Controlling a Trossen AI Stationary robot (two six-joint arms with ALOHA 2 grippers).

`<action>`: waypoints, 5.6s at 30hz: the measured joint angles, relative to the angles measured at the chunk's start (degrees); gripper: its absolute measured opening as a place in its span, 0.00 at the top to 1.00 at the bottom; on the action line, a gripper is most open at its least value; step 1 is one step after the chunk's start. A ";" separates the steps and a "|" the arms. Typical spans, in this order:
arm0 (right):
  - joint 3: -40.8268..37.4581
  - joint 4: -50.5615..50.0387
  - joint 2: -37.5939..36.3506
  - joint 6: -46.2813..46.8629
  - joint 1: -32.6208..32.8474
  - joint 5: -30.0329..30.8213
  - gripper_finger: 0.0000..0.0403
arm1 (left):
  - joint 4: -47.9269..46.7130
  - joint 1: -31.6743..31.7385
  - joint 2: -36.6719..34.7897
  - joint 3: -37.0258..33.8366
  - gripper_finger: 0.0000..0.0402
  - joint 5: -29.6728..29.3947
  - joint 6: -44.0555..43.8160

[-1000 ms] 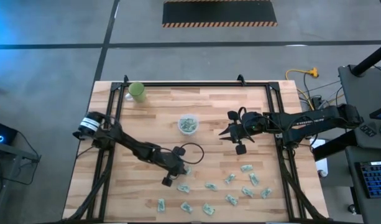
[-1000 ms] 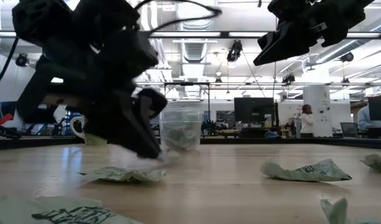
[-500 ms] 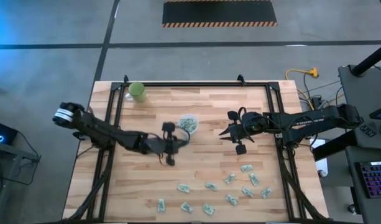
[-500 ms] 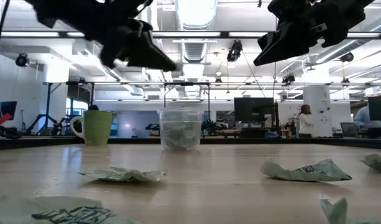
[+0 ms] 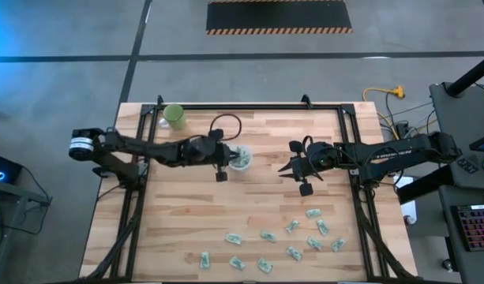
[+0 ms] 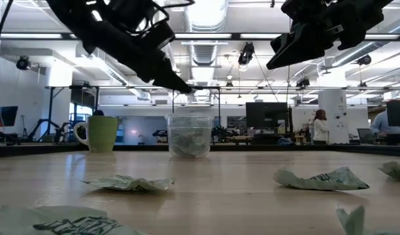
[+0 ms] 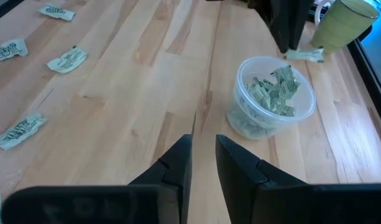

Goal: Pick and place Stevia / Truvia into bins
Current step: Put the green stevia packet into the transparent container

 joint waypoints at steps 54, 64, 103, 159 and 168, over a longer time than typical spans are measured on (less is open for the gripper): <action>-5.18 1.12 4.65 10.07 2.19 -13.79 0.79 | -8.31 -9.04 -7.68 -0.48 0.56 5.52 -4.03; -5.57 2.91 11.28 20.04 14.27 -13.99 0.80 | -8.56 -11.90 -7.86 -1.76 0.56 5.41 -5.41; -5.49 4.07 23.93 26.91 25.66 -1.43 0.97 | -6.41 -11.87 -7.40 -1.81 0.56 3.60 -5.52; 14.41 25.48 33.73 -8.63 -7.07 5.97 0.98 | -28.30 -11.87 -12.29 -1.90 0.56 3.40 -14.99; 25.19 8.44 40.14 -7.51 -7.96 5.95 0.98 | -30.09 -11.87 -12.86 -1.90 0.56 3.40 -16.01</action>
